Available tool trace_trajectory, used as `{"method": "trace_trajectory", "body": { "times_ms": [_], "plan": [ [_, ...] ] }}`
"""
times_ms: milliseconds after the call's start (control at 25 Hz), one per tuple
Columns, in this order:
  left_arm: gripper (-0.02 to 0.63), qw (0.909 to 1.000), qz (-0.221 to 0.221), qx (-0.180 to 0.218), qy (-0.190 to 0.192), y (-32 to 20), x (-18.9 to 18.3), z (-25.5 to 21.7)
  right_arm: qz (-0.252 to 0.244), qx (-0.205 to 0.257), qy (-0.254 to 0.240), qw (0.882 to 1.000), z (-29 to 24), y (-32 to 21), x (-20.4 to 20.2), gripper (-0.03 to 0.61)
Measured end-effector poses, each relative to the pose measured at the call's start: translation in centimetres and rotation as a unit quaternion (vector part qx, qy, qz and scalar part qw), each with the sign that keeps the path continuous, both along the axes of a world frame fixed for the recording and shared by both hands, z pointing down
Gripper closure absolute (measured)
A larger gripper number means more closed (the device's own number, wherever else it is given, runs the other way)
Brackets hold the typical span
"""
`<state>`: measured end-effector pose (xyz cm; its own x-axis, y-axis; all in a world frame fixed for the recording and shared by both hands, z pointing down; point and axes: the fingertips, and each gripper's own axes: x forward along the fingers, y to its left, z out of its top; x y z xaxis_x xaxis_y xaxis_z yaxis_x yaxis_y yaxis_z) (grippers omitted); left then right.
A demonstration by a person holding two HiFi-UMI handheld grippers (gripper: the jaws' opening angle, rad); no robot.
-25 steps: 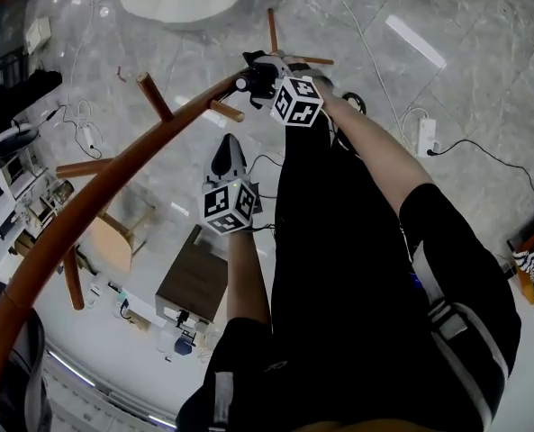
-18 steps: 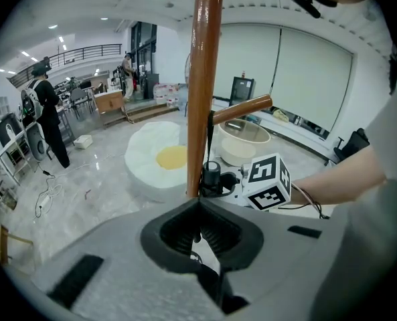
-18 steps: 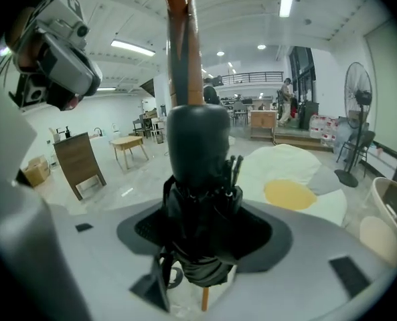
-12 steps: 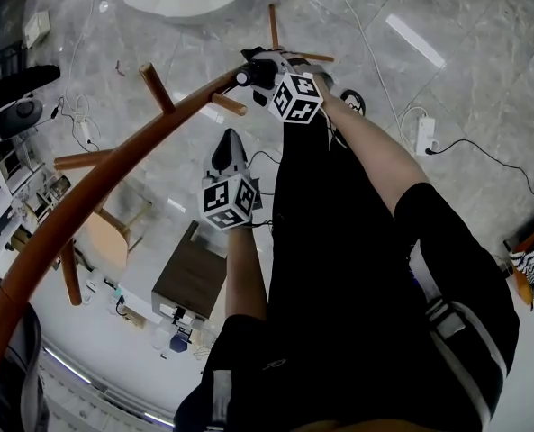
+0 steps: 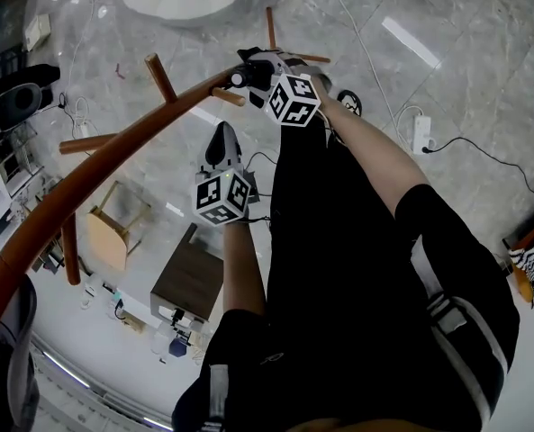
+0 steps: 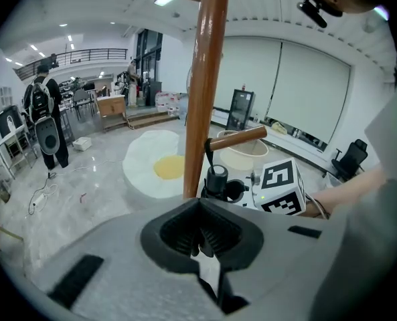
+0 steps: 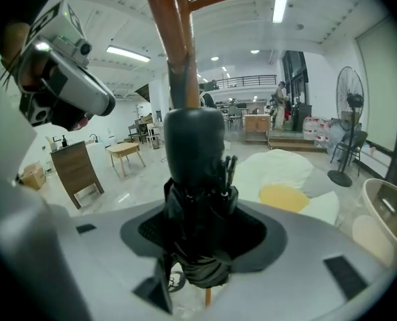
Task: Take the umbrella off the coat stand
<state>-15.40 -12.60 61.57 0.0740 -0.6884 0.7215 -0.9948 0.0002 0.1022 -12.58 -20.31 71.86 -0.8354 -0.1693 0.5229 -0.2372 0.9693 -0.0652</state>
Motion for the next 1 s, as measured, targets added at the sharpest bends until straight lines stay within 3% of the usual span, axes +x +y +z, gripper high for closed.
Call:
{"method": "trace_trajectory", "body": {
  "times_ms": [1000],
  "plan": [
    [0.614,0.9992,-0.030,0.024,0.003,1.5,-0.1,-2.1,0.023,-0.012,-0.004,1.000,-3.3,-0.4,1.4,0.351]
  ]
}}
